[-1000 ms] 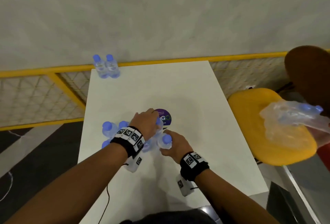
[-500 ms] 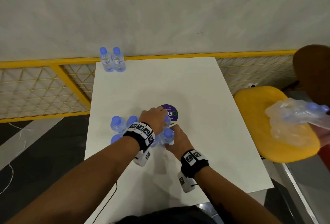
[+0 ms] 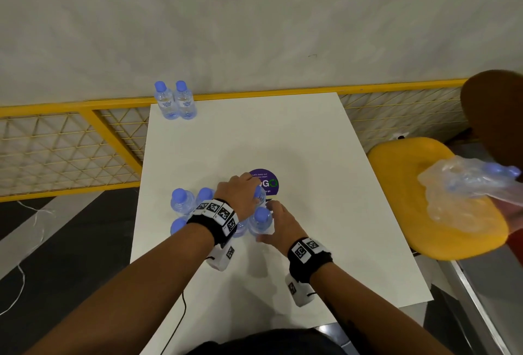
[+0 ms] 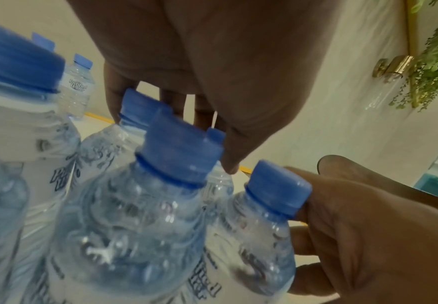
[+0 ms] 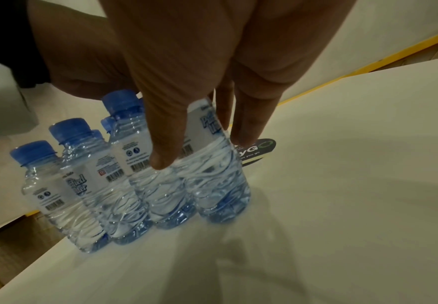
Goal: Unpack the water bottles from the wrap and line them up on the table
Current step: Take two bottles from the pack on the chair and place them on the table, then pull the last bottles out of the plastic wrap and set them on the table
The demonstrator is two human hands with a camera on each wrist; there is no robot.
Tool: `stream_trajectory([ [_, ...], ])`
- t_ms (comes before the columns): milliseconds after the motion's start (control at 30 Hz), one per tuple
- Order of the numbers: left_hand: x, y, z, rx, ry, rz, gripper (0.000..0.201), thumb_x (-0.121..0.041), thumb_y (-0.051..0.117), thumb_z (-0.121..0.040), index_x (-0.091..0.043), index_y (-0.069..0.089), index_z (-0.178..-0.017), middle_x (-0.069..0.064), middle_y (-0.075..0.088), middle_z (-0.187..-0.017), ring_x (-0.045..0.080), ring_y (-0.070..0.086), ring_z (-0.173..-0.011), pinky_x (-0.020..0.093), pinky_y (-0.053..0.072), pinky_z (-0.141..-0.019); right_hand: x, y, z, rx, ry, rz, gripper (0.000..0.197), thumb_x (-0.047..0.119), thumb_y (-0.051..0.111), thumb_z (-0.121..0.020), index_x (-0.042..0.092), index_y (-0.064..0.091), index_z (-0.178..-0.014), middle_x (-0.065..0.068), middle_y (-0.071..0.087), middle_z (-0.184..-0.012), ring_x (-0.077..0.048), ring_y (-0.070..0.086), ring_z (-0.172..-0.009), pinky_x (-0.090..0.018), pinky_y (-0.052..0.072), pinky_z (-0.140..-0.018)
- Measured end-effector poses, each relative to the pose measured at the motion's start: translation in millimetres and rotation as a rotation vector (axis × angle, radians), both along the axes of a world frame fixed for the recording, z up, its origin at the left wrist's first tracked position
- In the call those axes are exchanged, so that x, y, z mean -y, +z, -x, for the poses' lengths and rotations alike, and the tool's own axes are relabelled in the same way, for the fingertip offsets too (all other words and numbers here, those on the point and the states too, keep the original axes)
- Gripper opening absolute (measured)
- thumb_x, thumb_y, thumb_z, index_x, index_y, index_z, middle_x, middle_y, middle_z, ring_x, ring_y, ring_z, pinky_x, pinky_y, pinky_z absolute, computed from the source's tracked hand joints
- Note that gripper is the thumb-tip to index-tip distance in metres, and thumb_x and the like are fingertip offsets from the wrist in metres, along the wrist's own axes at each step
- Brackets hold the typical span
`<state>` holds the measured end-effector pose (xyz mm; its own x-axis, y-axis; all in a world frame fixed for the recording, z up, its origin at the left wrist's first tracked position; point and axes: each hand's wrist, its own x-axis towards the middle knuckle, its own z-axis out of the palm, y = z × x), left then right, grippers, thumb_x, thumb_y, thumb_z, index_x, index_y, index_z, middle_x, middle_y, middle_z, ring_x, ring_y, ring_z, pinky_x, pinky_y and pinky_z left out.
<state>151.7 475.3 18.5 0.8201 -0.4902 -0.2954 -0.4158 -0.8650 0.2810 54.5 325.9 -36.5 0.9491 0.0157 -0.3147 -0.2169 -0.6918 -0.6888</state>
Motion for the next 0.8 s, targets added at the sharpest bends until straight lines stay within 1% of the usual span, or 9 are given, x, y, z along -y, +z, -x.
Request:
stream_trajectory([
  [67,0,8,1,0.004,0.000,0.013,0.050,-0.037,0.057,-0.091,-0.029,0.048,-0.139,-0.004,0.052,-0.135,0.026,0.056,-0.115,0.049,0.045,-0.099,15,6,8,0.002,-0.011,-0.007,0.084,0.038,0.088,-0.065,0.022,0.040,-0.133,0.003,0.050,-0.130,-0.016,0.055,-0.110,-0.031,0.049,-0.096],
  [133,7,21,5,0.020,0.002,0.027,0.051,-0.035,0.055,-0.091,-0.029,0.046,-0.141,-0.006,0.050,-0.139,0.024,0.054,-0.120,0.054,0.036,-0.110,36,9,18,0.024,-0.036,-0.020,0.085,0.042,0.088,-0.065,0.025,0.041,-0.133,0.007,0.047,-0.133,-0.011,0.054,-0.112,-0.031,0.051,-0.096],
  [233,33,42,15,0.042,0.000,0.075,0.040,-0.029,0.052,-0.091,-0.032,0.055,-0.130,-0.009,0.052,-0.132,0.020,0.054,-0.119,0.061,0.019,-0.118,78,17,36,0.049,-0.127,-0.079,0.076,0.050,0.087,-0.062,0.029,0.048,-0.124,0.011,0.051,-0.123,-0.007,0.057,-0.106,-0.033,0.054,-0.091],
  [333,80,54,30,0.044,-0.051,0.137,0.029,-0.027,0.053,-0.092,-0.033,0.062,-0.119,-0.013,0.055,-0.125,0.016,0.058,-0.113,0.062,0.015,-0.120,131,30,56,0.066,-0.256,-0.116,0.063,0.054,0.085,-0.063,0.031,0.054,-0.113,0.012,0.056,-0.115,-0.004,0.060,-0.101,-0.028,0.055,-0.087],
  [433,142,59,46,0.017,-0.148,0.224,0.024,-0.029,0.054,-0.093,-0.033,0.064,-0.115,-0.013,0.057,-0.124,0.014,0.058,-0.115,0.057,0.023,-0.118,195,39,78,0.095,-0.438,-0.134,0.052,0.051,0.083,-0.068,0.028,0.059,-0.108,0.010,0.060,-0.112,-0.004,0.063,-0.097,-0.025,0.056,-0.081],
  [500,188,58,57,-0.034,-0.216,0.283,0.021,-0.029,0.056,-0.093,-0.031,0.066,-0.112,-0.011,0.059,-0.121,0.015,0.061,-0.111,0.048,0.039,-0.109,243,42,93,0.122,-0.553,-0.100,0.047,0.048,0.080,-0.074,0.023,0.059,-0.109,0.008,0.062,-0.111,-0.007,0.064,-0.096,-0.025,0.054,-0.076],
  [600,258,51,72,-0.114,-0.313,0.285,0.019,-0.033,0.057,-0.092,-0.031,0.067,-0.109,-0.009,0.062,-0.115,0.015,0.063,-0.103,0.044,0.049,-0.097,316,44,116,0.117,-0.724,-0.048,0.041,0.045,0.074,-0.082,0.021,0.057,-0.111,0.002,0.064,-0.109,-0.015,0.064,-0.098,-0.032,0.053,-0.073],
  [667,306,46,84,-0.166,-0.380,0.289,0.020,-0.036,0.057,-0.091,-0.030,0.068,-0.107,-0.008,0.064,-0.112,0.016,0.064,-0.100,0.043,0.053,-0.092,363,45,129,0.112,-0.841,-0.036,0.037,0.041,0.071,-0.086,0.021,0.056,-0.113,0.002,0.063,-0.111,-0.016,0.063,-0.101,-0.034,0.054,-0.074],
  [800,397,37,110,-0.357,-0.471,0.293,0.020,-0.030,0.063,-0.092,-0.019,0.072,-0.107,0.000,0.071,-0.109,0.019,0.067,-0.098,0.040,0.056,-0.090,449,37,149,0.070,-1.005,-0.055,0.036,0.036,0.069,-0.089,0.019,0.054,-0.117,0.001,0.062,-0.116,-0.018,0.060,-0.105,-0.039,0.054,-0.083],
])
